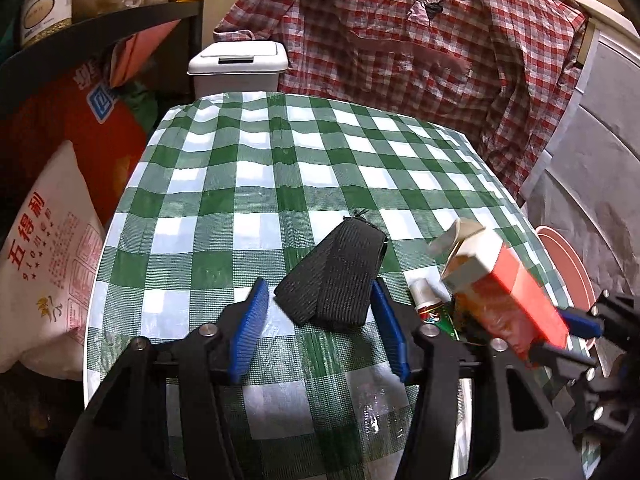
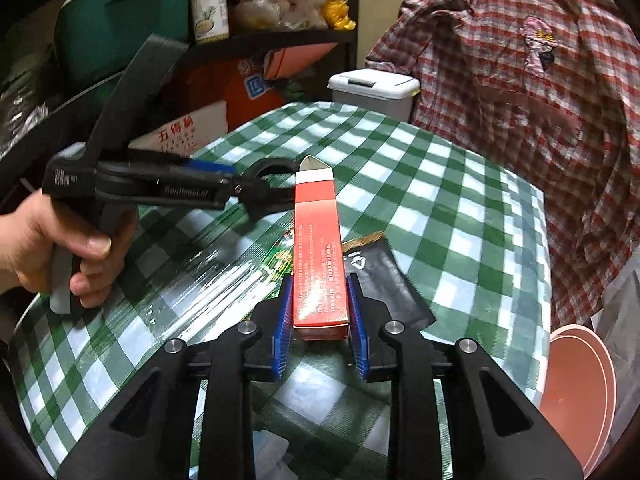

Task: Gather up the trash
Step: 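Grip the red box with the right tool while the left tool closes on the black strap, then carry the black strap with the left tool and red box with the right tool over the bucket, then open the left tool and the right tool to drop strap and red box into the bucket, then move the left tool to the clear plastic sleeve while the right tool approaches the black packet, then close the left tool on the clear sleeve while the right tool grips the black packet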

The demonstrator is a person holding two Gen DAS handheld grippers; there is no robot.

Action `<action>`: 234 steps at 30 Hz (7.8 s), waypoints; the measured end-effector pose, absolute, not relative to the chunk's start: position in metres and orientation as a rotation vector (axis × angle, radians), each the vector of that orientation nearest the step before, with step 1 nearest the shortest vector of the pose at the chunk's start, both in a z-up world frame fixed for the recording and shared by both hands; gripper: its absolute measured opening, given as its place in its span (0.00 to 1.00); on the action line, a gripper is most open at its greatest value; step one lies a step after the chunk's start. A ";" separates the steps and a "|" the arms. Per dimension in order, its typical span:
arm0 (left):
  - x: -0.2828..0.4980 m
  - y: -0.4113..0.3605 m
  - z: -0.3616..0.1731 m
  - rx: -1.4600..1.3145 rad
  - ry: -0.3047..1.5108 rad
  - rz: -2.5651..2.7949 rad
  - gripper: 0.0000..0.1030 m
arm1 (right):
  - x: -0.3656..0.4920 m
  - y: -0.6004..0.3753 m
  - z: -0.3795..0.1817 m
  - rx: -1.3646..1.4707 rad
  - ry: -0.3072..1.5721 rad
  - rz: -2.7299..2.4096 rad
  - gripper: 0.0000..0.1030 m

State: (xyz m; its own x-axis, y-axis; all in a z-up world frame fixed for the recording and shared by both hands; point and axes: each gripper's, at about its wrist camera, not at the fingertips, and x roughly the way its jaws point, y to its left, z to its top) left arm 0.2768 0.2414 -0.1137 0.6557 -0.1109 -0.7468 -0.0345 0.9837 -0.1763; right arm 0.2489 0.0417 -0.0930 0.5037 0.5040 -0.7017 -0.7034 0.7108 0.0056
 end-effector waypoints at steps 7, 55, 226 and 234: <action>0.276 0.242 -0.106 -0.162 0.844 -0.039 0.18 | 0.251 0.029 -0.080 -0.269 0.712 0.718 0.25; 0.219 0.131 0.029 -0.155 0.622 0.015 0.05 | 0.213 -0.153 0.040 -0.014 0.494 0.421 0.25; 0.241 0.209 -0.078 -0.157 0.928 0.018 0.08 | 0.304 0.013 -0.106 -0.317 0.901 0.726 0.12; 0.238 0.209 -0.070 -0.151 0.906 0.023 0.08 | 0.288 0.004 -0.081 -0.320 0.821 0.737 0.03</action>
